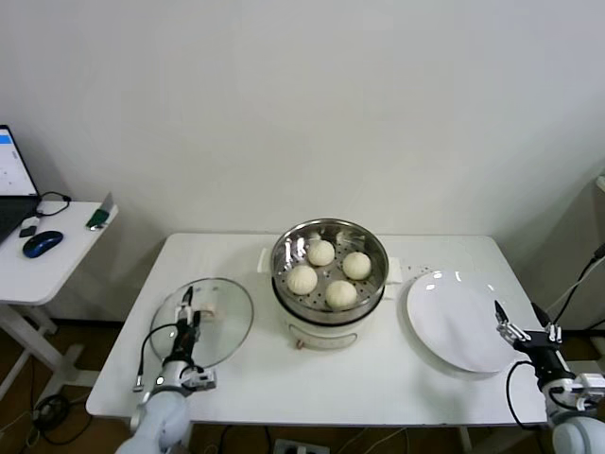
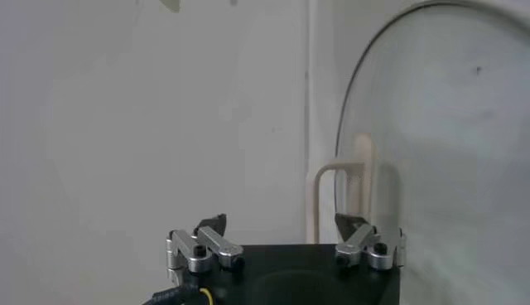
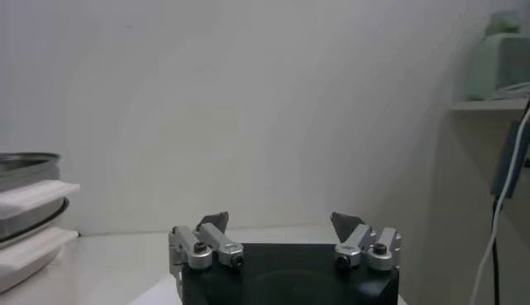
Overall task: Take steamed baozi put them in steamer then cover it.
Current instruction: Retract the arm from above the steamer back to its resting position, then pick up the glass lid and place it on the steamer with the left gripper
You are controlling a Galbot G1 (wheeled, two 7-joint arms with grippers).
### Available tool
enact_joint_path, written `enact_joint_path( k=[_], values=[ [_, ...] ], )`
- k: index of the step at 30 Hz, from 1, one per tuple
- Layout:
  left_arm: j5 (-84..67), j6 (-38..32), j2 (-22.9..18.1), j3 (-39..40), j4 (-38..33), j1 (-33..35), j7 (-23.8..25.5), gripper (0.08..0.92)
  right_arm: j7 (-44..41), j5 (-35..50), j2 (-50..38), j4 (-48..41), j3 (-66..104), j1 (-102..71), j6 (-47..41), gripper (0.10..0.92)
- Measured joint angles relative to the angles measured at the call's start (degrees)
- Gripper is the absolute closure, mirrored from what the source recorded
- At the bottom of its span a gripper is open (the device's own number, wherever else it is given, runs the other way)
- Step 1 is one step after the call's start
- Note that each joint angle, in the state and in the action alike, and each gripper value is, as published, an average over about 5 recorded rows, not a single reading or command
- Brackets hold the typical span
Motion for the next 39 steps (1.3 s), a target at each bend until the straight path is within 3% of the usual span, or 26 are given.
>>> enact_joint_path(
  k=[6,9,30,39],
  values=[
    [-0.45,0.48,0.0,0.88,1.71,-1.95,-0.54,0.178,-0.58,-0.64,0.51,-0.57,0.23,-0.24,0.4,0.203],
    [-0.8,0.52,-0.06,1.2,2.24,-2.65,-0.58,0.218,-0.86,-1.07,0.85,-0.84,0.31,-0.45,0.66,0.203],
    [-2.13,-0.26,0.71,1.2,2.39,-3.08,0.5,0.817,-1.73,-3.16,2.34,-2.5,1.01,0.03,1.79,0.203],
    [-3.74,2.34,3.68,0.03,-5.03,0.02,1.95,0.849,-1.76,-3.8,1.71,-3.57,1.13,0.97,2.06,0.203]
  ],
)
